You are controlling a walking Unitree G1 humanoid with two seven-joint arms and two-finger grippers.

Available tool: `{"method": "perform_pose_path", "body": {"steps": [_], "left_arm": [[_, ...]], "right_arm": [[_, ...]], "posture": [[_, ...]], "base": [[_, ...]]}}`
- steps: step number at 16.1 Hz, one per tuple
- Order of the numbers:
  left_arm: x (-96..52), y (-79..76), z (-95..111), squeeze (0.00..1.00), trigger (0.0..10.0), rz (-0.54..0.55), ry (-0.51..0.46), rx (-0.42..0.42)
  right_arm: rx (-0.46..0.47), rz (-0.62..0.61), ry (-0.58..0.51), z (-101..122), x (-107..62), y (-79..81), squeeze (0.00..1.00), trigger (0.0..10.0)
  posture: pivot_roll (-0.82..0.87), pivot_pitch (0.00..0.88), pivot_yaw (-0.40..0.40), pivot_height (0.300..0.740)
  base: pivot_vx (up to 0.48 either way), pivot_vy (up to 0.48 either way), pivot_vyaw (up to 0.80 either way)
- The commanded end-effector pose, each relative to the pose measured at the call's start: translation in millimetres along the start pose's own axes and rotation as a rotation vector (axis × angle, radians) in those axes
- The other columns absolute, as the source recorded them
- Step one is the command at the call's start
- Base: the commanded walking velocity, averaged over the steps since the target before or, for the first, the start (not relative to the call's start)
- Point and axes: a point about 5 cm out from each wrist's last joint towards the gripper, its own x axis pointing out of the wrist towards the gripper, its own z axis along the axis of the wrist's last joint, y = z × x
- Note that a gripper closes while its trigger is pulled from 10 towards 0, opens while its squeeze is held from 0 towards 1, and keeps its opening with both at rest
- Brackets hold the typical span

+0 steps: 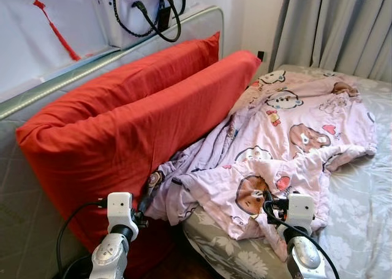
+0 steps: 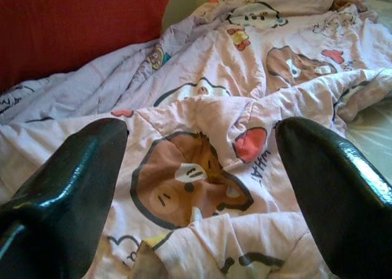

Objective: Clean up the room

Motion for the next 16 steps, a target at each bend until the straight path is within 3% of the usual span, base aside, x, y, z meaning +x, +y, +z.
{"method": "perform_pose_path", "body": {"steps": [1,12,16], "left_arm": [[3.1,2.5,5.1,0.0,10.0,0.006,-0.01,-0.008],[3.5,-1.4,4.8,0.0,10.0,-0.002,-0.008,-0.006],[3.8,-5.3,4.1,0.0,10.0,-0.008,-0.01,-0.013]], "right_arm": [[-0.006,0.011,0.009,0.9,2.2,4.2,0.0,10.0],[-0.001,0.01,0.052,-4.4,1.4,4.1,0.0,10.0],[0.013,0.008,0.075,-11.7,-3.7,4.5,0.0,10.0]], "posture": [[-0.02,0.0,0.039,0.68],[-0.03,0.0,0.026,0.665],[-0.02,0.0,0.018,0.636]], "base": [[0.0,0.0,0.0],[0.0,0.0,0.0],[0.0,0.0,0.0]]}}
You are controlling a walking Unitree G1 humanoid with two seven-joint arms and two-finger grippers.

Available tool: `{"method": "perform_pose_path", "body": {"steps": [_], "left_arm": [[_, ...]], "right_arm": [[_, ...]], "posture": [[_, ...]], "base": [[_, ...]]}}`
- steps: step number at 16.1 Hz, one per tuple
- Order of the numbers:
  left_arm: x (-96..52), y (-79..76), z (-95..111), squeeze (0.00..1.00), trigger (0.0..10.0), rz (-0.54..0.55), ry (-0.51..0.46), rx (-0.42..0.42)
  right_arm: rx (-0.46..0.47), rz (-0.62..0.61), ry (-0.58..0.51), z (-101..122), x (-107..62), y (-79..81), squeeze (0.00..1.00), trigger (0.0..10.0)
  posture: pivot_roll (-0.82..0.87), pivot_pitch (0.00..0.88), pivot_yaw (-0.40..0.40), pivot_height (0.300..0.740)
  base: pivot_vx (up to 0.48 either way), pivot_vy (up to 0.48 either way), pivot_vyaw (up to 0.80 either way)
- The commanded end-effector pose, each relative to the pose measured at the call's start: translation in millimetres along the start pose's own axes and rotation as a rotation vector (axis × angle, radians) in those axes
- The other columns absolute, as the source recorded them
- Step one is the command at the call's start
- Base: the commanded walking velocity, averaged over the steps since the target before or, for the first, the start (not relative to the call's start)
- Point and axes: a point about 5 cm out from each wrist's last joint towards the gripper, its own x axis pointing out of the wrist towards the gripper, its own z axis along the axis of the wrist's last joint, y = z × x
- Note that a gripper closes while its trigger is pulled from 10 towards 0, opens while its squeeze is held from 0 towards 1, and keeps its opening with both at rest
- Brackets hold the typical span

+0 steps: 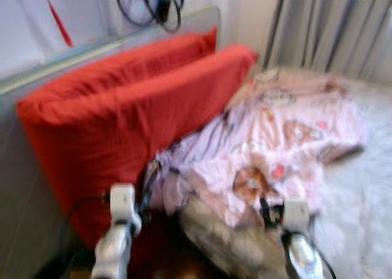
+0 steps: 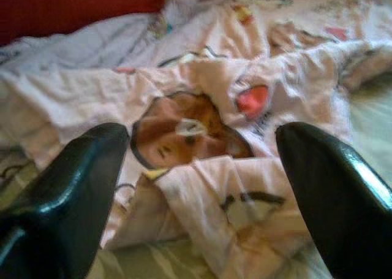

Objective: Clean up the room

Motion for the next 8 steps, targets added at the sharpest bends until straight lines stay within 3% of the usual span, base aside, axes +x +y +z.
{"method": "perform_pose_path", "body": {"steps": [1,4,8], "left_arm": [[0.2,2.7,0.1,0.0,10.0,0.009,0.006,-0.004],[4.8,-0.2,4.3,0.0,10.0,-0.004,0.0,-0.011],[6.7,-6.2,4.8,0.0,10.0,-0.015,-0.004,-0.024]], "right_arm": [[0.014,0.004,0.023,-5.7,-2.8,3.3,0.0,10.0],[0.009,0.018,0.042,-8.6,-3.1,9.4,0.0,10.0],[0.024,-0.026,0.038,-3.7,1.3,3.7,0.0,10.0]], "posture": [[-0.01,0.0,0.011,0.636],[-0.01,0.0,0.008,0.636],[-0.02,0.0,0.013,0.636]], "base": [[0.0,0.0,0.0],[0.0,0.0,0.0],[0.0,0.0,0.0]]}}
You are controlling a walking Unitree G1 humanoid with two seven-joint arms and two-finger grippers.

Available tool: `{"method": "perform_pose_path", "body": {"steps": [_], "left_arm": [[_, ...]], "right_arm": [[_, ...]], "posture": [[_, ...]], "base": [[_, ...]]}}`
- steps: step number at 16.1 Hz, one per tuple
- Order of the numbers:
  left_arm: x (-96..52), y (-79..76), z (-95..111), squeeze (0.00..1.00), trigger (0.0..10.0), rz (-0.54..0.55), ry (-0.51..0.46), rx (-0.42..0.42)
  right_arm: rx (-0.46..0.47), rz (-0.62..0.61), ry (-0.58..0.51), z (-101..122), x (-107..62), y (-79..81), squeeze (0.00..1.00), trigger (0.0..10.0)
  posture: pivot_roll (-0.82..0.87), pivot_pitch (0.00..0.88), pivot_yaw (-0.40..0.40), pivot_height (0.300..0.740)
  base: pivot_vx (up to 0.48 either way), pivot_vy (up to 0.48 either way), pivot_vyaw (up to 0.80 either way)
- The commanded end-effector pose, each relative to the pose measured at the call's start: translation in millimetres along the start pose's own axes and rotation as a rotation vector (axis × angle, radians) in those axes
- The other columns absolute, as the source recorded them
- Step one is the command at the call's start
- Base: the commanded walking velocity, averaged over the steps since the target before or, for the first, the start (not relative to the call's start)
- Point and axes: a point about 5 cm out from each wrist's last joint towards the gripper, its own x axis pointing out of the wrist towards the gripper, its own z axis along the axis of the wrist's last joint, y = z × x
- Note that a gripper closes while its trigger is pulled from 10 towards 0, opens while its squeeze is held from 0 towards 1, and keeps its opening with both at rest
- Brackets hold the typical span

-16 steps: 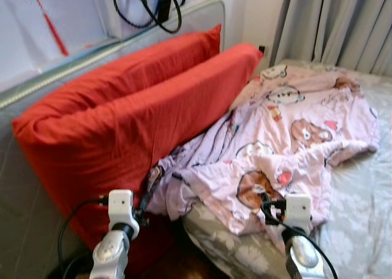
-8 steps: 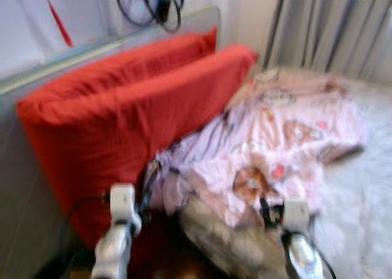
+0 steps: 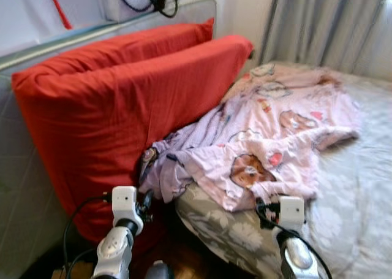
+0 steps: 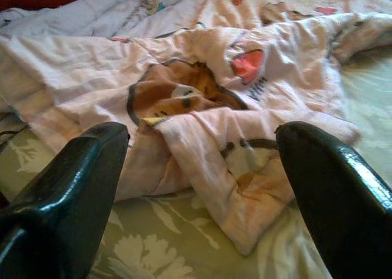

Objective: Clean up the room

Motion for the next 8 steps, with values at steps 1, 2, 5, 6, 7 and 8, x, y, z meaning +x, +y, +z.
{"method": "perform_pose_path", "body": {"steps": [1,2,5,6,7,8], "left_arm": [[1.3,-3.8,-0.7,0.0,10.0,-0.011,0.01,-0.004],[1.6,-5.3,-0.5,0.0,10.0,-0.019,0.01,-0.003],[5.3,-6.6,2.5,0.0,10.0,-0.023,0.011,0.01],[6.8,-5.3,4.9,0.0,10.0,-0.023,0.007,0.011],[7.9,-4.3,6.6,0.0,10.0,-0.024,0.005,0.014],[8.6,-3.8,7.4,0.0,10.0,-0.024,0.005,0.017]], "right_arm": [[0.009,-0.017,0.02,-2.3,-0.2,-3.3,0.0,10.0],[0.006,-0.019,0.02,-2.7,-0.5,-4.0,0.0,10.0],[-0.006,-0.04,0.034,-2.9,0.5,-6.7,0.0,10.0],[0.005,-0.043,0.031,-2.5,0.7,-5.3,0.0,10.0],[0.013,-0.052,0.033,-2.5,0.9,-4.6,0.0,10.0],[0.01,-0.049,0.036,-3.0,0.9,-3.3,0.0,10.0]], "posture": [[-0.01,0.0,0.014,0.636],[-0.01,0.0,0.015,0.636],[0.0,0.0,0.012,0.636],[-0.01,0.0,0.019,0.636],[0.0,0.0,0.023,0.636],[0.0,0.0,0.023,0.636]], "base": [[0.0,0.0,0.0],[0.0,0.0,0.0],[0.0,0.0,0.0],[0.0,0.0,0.0],[0.0,0.0,0.0],[0.0,0.0,0.0]]}}
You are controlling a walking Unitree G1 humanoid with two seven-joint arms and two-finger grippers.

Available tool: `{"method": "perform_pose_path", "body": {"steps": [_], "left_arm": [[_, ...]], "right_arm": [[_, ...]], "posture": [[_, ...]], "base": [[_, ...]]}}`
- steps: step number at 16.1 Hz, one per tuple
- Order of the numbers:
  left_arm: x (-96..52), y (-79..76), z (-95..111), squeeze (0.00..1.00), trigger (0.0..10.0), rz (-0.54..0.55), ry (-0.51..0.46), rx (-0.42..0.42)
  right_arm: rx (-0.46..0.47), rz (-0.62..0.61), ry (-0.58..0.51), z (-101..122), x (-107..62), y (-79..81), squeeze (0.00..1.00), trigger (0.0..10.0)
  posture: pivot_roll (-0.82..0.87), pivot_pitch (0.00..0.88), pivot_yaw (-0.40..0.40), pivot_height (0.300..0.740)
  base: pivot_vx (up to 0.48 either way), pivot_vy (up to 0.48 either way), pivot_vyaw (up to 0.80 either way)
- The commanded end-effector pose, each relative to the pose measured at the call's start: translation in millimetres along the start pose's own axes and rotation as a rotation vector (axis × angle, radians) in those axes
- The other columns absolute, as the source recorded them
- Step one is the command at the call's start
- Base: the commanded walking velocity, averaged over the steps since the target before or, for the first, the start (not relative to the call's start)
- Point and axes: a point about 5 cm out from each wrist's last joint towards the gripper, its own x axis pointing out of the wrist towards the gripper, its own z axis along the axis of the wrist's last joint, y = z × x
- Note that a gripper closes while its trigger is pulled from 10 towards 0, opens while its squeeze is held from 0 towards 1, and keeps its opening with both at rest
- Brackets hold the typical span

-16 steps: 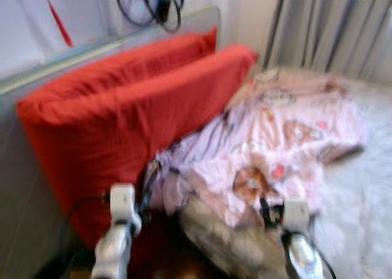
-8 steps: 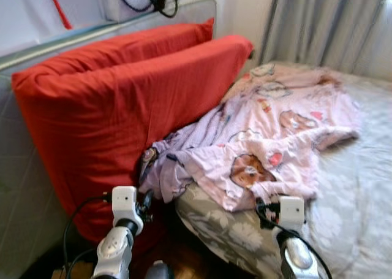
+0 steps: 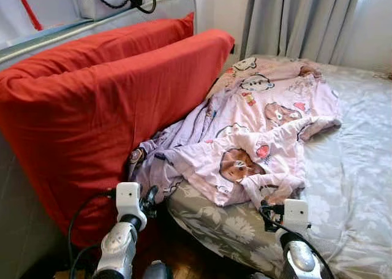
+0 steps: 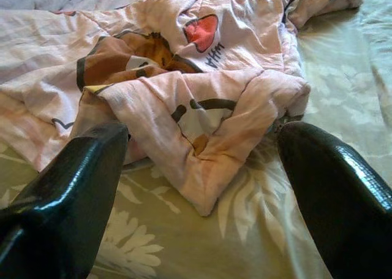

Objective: Clean up the room

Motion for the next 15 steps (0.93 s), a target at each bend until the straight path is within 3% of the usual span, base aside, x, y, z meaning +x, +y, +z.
{"method": "perform_pose_path", "body": {"steps": [1,4,9,12,15], "left_arm": [[1.3,3.9,1.4,0.0,10.0,0.003,0.011,0.015],[4.2,3.8,2.2,0.0,10.0,0.031,0.023,-0.031],[4.4,-2.0,1.5,0.0,10.0,-0.004,0.025,-0.002],[5.0,3.4,3.4,0.0,10.0,0.042,0.017,-0.056],[5.3,3.4,4.0,0.0,10.0,0.038,0.017,-0.043]], "right_arm": [[0.006,0.002,0.005,1.5,1.9,3.4,0.0,10.0],[-0.011,-0.02,0.021,0.3,2.3,1.4,0.0,10.0],[-0.002,-0.032,0.039,-1.9,2.0,-0.2,0.0,10.0],[-0.003,-0.034,0.032,1.7,4.2,-0.7,0.0,10.0],[0.001,-0.028,0.021,2.4,4.0,-0.2,0.0,10.0]], "posture": [[0.0,0.0,0.026,0.636],[0.0,0.0,0.025,0.636],[0.0,0.0,0.028,0.636],[0.0,0.0,0.027,0.628],[0.0,0.0,0.027,0.628]], "base": [[0.0,0.0,0.0],[0.0,0.0,0.0],[0.0,0.0,0.0],[0.0,0.0,-0.16],[0.256,0.0,0.0]]}}
